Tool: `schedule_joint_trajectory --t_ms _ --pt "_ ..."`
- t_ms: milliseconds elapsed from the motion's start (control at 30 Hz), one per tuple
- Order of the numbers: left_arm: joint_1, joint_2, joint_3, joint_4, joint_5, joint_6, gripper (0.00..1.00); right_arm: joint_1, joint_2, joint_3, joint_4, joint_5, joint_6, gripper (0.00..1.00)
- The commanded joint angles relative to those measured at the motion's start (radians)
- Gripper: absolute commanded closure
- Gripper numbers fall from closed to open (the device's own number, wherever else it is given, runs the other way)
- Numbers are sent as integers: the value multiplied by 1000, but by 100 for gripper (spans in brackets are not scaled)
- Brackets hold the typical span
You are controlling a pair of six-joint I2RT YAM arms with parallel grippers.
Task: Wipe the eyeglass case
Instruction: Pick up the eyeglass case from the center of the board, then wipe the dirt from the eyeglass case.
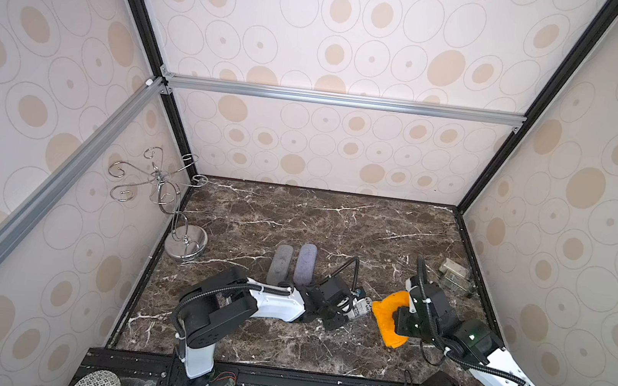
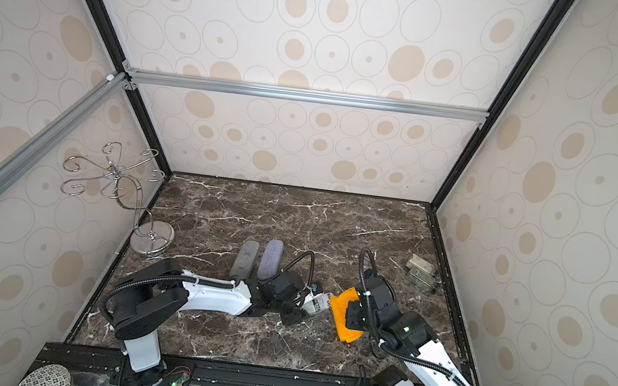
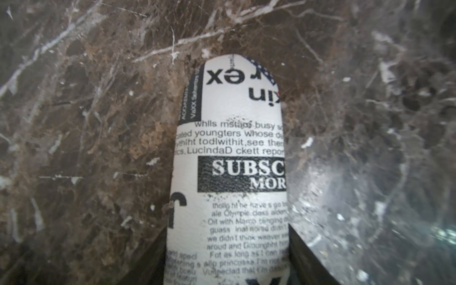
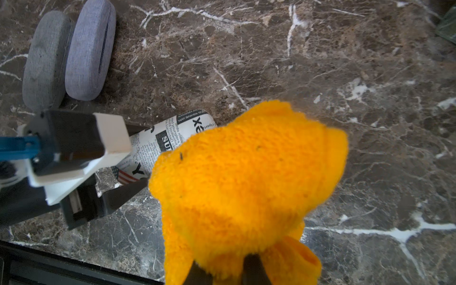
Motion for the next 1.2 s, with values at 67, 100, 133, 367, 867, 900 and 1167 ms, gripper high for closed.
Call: schedule_joint_trajectory --t_ms 67,100,133,367,867,900,1167 --pt "-17 -126 -72 70 103 -95 45 2 102 29 125 -78 -91 100" --pt "-19 -139 -83 71 104 -102 46 3 124 32 137 -98 -99 100" --pt "-21 -151 -91 73 108 -109 46 3 150 35 150 -126 -105 100" --pt "-45 -204 -107 73 115 -145 46 76 235 48 251 -157 -129 100" --pt "-62 -287 -144 87 51 -178 49 131 217 -44 289 -29 62 100" --pt "-64 -298 -151 81 43 -177 49 109 210 -44 272 -20 67 100" --pt "-78 -338 -168 72 10 -178 50 111 227 17 255 -88 9 100"
